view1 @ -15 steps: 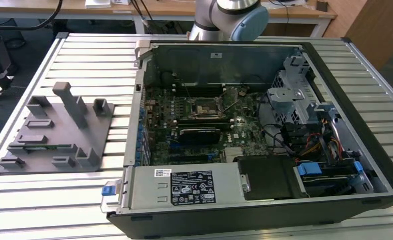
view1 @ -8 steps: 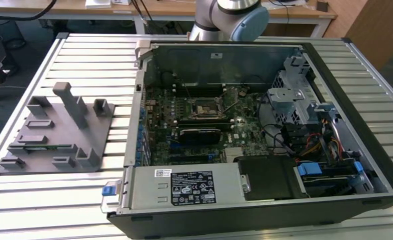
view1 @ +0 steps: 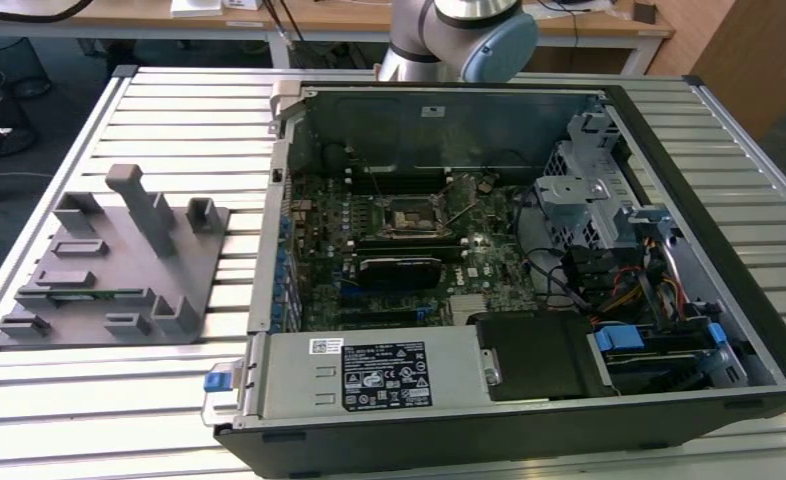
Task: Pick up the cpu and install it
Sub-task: 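Pick up the cpu and move it towards the insertion slot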
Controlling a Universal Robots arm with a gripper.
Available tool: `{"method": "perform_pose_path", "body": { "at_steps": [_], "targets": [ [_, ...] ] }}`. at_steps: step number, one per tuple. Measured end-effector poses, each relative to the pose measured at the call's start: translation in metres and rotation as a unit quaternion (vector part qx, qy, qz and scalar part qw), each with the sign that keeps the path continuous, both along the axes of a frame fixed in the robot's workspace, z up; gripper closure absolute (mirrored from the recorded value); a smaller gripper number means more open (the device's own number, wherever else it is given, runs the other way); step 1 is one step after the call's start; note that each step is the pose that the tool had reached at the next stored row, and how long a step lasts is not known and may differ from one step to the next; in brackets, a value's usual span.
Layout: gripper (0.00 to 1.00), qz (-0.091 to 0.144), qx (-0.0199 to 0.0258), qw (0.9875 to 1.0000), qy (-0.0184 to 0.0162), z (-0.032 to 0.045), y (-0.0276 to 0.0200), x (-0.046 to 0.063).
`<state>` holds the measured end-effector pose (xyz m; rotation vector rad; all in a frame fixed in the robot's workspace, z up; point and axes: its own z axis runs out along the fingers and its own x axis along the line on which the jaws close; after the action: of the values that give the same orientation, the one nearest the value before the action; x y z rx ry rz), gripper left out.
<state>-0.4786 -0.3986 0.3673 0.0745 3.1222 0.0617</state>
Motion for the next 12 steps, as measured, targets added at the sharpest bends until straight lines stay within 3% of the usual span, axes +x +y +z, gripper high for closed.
{"method": "perform_pose_path", "body": {
  "at_steps": [12],
  "targets": [
    [0.47, 0.0, 0.0, 1.0, -0.0023, 0.0125, 0.0, 0.0]
  ]
}}
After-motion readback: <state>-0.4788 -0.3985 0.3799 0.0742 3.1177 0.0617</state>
